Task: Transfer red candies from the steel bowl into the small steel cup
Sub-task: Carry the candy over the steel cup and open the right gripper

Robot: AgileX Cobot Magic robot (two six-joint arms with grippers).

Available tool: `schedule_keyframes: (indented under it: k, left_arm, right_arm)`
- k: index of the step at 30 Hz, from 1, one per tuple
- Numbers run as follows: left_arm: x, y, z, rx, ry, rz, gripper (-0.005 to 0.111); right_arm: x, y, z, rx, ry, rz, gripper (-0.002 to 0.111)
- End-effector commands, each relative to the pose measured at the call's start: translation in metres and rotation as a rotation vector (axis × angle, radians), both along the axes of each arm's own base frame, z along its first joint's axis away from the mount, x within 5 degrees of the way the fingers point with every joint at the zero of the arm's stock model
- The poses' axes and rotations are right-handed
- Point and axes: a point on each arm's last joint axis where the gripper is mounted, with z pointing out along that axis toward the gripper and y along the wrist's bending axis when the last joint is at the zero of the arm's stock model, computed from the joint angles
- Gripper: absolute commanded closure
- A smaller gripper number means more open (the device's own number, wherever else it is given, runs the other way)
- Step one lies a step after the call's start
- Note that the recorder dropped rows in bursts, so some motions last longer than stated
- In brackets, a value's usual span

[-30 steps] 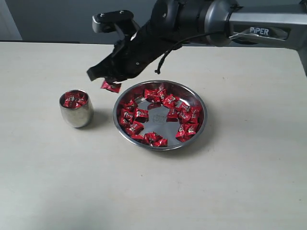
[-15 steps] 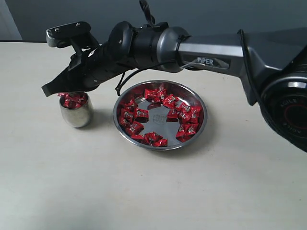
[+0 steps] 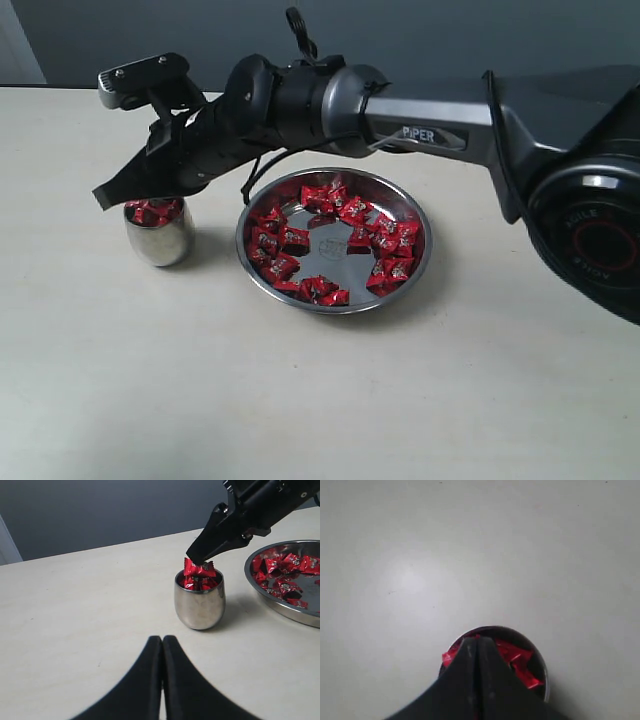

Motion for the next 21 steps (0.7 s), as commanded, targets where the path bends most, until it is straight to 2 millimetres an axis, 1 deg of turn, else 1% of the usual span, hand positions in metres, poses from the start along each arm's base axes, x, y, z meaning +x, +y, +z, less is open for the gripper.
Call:
schedule_keyframes:
  k: [1, 2, 4, 7, 15, 17, 21]
  left_arm:
    - [0.000, 0.000, 0.001, -0.008, -0.014, -0.003, 0.106]
    - [0.000, 0.000, 0.001, -0.008, -0.014, -0.003, 0.106]
    - [0.000, 0.000, 0.001, -0.008, -0.014, -0.003, 0.106]
    - [0.000, 0.000, 0.001, -0.008, -0.014, -0.003, 0.106]
    - [0.000, 0.000, 0.001, -0.008, -0.014, -0.003, 0.106]
    - [0.000, 0.000, 0.001, -0.008, -0.014, -0.003, 0.106]
    - [0.000, 0.000, 0.001, -0.008, -0.014, -0.003, 0.106]
  right_arm:
    - [0.002, 0.001, -0.016, -0.029, 0.006, 0.006, 0.109]
    - [0.003, 0.001, -0.022, -0.035, 0.010, 0.004, 0.109]
    - [0.003, 0.002, -0.026, -0.042, 0.017, 0.004, 0.109]
    - [0.003, 0.002, -0.029, -0.045, 0.020, 0.004, 0.109]
    - [0.005, 0.005, -0.019, -0.022, 0.013, 0.008, 0.109]
    - [0.004, 0.005, -0.017, -0.023, 0.019, 0.018, 0.103]
    - [0.003, 0.006, -0.015, -0.031, 0.035, 0.039, 0.083]
